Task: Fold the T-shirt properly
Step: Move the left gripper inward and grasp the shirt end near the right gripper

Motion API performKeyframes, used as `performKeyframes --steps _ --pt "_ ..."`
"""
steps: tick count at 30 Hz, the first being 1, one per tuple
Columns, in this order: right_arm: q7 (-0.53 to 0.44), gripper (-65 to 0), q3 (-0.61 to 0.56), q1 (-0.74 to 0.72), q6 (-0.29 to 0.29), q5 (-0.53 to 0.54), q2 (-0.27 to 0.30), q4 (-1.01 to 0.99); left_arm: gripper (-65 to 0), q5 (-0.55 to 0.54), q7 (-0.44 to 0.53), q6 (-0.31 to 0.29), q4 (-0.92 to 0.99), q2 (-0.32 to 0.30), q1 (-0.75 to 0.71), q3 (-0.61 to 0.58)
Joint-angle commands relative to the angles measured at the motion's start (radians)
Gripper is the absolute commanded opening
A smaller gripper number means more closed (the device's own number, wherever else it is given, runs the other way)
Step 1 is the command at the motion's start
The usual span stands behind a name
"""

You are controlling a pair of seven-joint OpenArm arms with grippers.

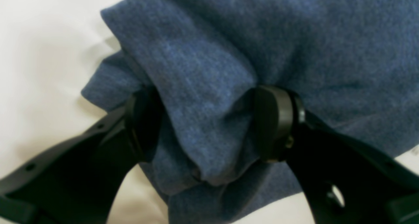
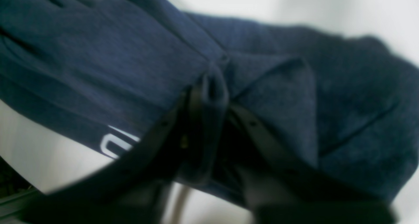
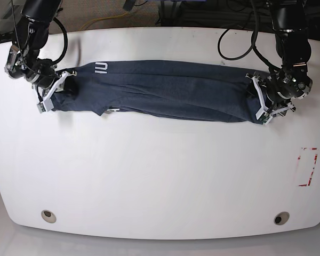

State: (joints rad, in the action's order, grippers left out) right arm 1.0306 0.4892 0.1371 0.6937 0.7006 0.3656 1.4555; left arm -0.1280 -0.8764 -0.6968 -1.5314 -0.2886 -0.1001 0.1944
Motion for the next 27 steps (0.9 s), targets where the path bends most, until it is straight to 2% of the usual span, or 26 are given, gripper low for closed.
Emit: performKeyframes --steps 1,4,6,11,17,22,27 --pt "-0.045 -38.2 0.010 -0.004 0.004 0.004 0.049 -0.026 -24.6 0.057 -0.057 -0.001 0.010 -0.004 -0.011 -0.003" --pt "-0.052 -23.9 0.036 0.000 0.004 0.014 0.065 -0.025 -24.4 0.052 -0.057 -0.001 0.010 -0.004 -0.011 -0.002" --pt "-0.017 -18.4 0.095 0.011 0.004 0.015 0.062 0.038 -24.3 0.051 -0.057 -0.001 0.002 0.001 -0.011 -0.002" --pt "0.118 -17.6 0.187 0.019 0.004 0.015 0.003 0.235 -24.3 0.047 -0.057 -0.001 -0.016 0.004 -0.010 0.000" --pt "0.231 -17.6 0.142 0.006 0.004 0.015 -0.106 0.397 -24.2 0.021 -0.057 -0.001 -0.077 0.024 -0.008 0.007" --pt "0.212 -17.6 0.068 0.005 0.004 0.003 -0.168 0.351 -24.2 -0.045 -0.057 -0.001 -0.103 0.024 -0.008 0.055" --pt "0.093 -17.6 0.027 0.006 0.004 0.003 -0.149 0.161 -24.0 -0.108 -0.080 -0.001 -0.171 0.024 -0.010 0.107"
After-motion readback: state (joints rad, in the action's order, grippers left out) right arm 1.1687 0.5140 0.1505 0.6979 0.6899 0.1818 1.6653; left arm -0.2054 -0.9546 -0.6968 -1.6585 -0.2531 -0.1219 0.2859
